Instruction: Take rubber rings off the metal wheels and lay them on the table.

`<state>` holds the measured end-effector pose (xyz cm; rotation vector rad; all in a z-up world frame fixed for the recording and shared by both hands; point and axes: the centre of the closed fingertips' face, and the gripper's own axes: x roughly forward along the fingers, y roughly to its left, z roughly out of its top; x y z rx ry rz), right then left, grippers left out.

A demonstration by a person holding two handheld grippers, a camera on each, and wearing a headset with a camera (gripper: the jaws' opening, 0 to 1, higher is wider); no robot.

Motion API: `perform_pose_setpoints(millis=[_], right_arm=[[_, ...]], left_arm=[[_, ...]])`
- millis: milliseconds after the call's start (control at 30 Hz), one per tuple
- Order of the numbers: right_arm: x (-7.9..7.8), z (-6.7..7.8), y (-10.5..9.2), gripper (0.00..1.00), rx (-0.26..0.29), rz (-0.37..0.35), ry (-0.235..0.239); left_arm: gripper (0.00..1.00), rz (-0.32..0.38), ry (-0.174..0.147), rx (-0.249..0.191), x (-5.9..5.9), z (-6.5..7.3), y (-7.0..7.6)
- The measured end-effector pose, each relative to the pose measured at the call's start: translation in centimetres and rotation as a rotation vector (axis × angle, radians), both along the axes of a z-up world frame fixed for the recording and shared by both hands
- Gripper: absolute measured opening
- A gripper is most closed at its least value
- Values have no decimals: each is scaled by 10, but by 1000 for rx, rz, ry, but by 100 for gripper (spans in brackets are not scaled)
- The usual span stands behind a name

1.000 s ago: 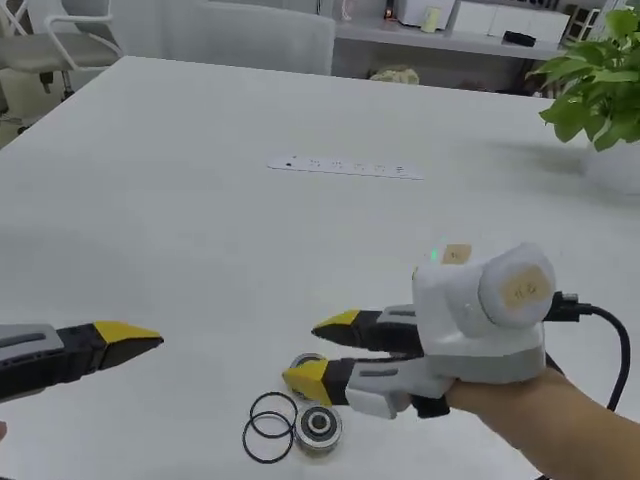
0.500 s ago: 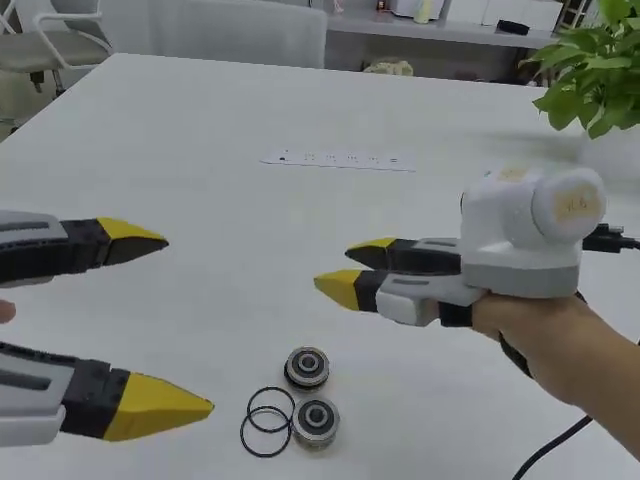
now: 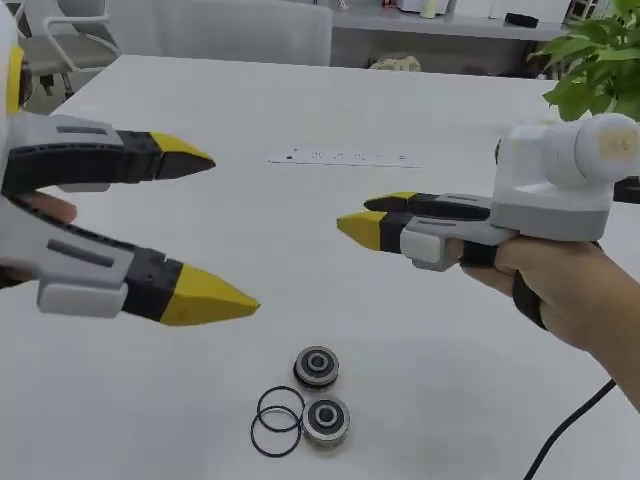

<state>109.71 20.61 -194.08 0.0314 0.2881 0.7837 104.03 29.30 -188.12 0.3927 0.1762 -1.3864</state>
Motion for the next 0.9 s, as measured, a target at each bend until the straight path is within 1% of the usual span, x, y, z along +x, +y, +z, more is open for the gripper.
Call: perform_pose_setpoints(millis=[33,67,100,133,167,200,267,300,333,467,500,533,567,633,700,733,800,833,867,900], right_arm=[[-2,-4,-2,30,26,-7,9],[-5,-9,-2,30,40,-3,25],[-8,-18,-4,30,40,3,45],[-10,-25,-5,30,23,8,63],[-11,-32,-6,29,-7,16,84],[-12,-37,-7,29,-36,25,94],[-13,-41,-7,29,-29,29,98],[-15,-44,-7,28,-24,38,113],[-15,-45,-7,28,-26,41,115],[-20,-59,-8,27,-73,61,141],[-21,-63,-7,27,-88,66,145],[-21,-65,-7,27,-94,70,147],[-23,-67,-6,26,-101,77,149],[-25,-71,-3,26,-116,89,156],[-26,-78,-3,26,-124,100,171],[-28,-81,-1,26,-131,105,185],[-30,-88,-2,26,-151,116,199],[-31,-91,-2,26,-167,122,202],[-32,-92,-1,26,-171,126,204],[-32,-94,0,26,-175,131,209]], left_arm=[[76,4,-2,-2,2,-1,-3],[76,10,-5,-2,4,-3,-6],[75,12,-14,3,6,-7,-11],[74,9,-23,4,7,-10,-15],[73,1,-29,5,8,-14,-21],[72,-2,-30,5,9,-16,-24],[68,-7,-28,-1,10,-21,-32],[65,-20,-33,-1,10,-25,-37],[62,-23,-36,-2,10,-27,-38],[58,-20,-54,-8,18,-41,-51],[57,-21,-56,-9,19,-44,-53],[57,-23,-44,-9,20,-46,-55],[57,-29,-28,1,20,-49,-57],[55,-31,-35,24,23,-53,-61],[55,-31,-23,31,25,-57,-63],[55,-25,-15,33,26,-61,-65],[53,-17,-13,42,27,-68,-66],[51,-4,-29,51,28,-73,-66],[47,13,-49,56,31,-77,-65],[43,30,-49,61,31,-85,-63]])
